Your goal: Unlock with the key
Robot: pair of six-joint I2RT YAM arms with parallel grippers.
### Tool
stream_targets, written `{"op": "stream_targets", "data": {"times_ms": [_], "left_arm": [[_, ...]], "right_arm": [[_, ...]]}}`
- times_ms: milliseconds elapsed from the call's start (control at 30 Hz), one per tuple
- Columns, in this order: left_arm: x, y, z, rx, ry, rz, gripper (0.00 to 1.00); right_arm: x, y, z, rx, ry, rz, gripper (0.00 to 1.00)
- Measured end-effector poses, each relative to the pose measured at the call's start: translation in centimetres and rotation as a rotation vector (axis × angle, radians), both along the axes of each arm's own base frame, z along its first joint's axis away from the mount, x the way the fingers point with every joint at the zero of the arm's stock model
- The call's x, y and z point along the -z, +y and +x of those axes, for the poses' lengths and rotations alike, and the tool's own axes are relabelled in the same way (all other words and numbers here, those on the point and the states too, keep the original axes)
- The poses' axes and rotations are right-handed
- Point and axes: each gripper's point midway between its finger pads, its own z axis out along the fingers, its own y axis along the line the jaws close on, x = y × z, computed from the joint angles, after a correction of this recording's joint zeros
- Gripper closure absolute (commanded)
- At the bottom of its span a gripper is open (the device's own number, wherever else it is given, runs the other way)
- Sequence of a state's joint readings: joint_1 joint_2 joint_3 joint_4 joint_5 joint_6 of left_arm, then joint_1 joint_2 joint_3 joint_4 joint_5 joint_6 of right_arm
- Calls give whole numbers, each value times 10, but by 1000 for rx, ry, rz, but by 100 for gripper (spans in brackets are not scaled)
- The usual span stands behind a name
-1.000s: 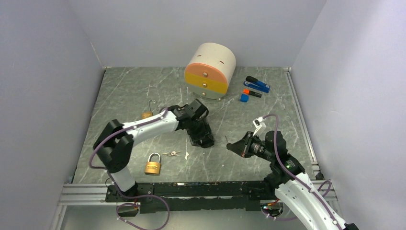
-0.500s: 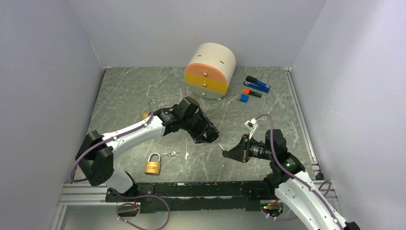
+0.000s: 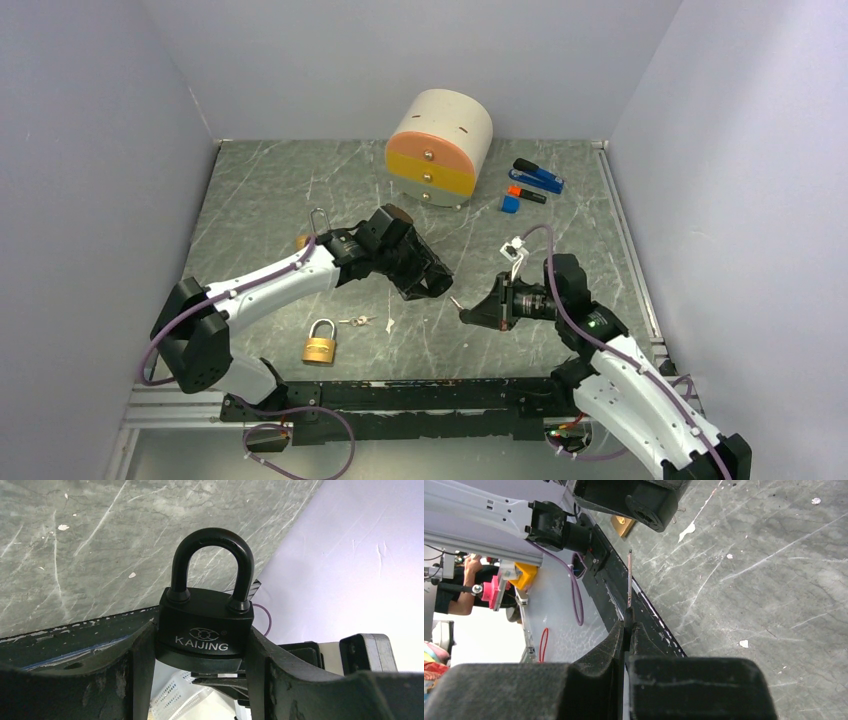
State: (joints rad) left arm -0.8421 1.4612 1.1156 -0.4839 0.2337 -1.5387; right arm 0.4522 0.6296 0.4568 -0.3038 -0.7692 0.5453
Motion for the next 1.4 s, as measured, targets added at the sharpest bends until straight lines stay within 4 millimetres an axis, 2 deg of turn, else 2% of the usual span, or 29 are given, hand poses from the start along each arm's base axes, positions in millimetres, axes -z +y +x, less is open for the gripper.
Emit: {"op": "stream_targets", "data": {"times_ms": [300, 667, 1167, 1400], "left_arm": [[-1, -1, 2, -16, 7, -8, 97], [11, -4, 5, -17, 23, 9, 97], [11, -3, 9, -32, 6, 17, 97], [11, 1, 14, -61, -23, 33, 97]], "right_arm": [[10, 3, 8, 8, 54, -26, 100], [5, 7, 26, 55, 54, -39, 100], [6, 8, 29, 61, 74, -35, 100], [-4, 9, 25, 46, 41, -6, 100]]}}
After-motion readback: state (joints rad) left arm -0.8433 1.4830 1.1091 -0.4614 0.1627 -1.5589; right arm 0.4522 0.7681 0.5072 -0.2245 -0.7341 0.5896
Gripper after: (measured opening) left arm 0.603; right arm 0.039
